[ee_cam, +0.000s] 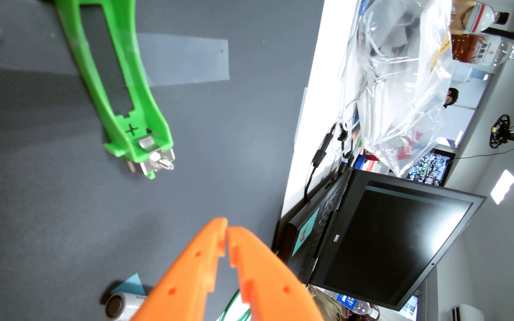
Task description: Insert Battery
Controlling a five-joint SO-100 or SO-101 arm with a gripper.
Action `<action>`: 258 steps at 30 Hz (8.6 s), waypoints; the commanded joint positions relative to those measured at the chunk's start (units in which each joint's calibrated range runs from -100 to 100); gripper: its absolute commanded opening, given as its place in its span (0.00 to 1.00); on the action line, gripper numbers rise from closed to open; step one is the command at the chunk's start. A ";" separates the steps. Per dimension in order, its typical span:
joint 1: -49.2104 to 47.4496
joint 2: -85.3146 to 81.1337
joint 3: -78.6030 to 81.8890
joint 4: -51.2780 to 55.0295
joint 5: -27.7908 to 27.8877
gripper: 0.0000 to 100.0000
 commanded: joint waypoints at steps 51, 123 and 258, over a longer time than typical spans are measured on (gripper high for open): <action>0.52 -0.08 -0.44 -0.65 -0.20 0.02; 30.27 78.21 -59.15 19.42 26.21 0.02; 31.57 96.38 -70.14 22.47 38.16 0.17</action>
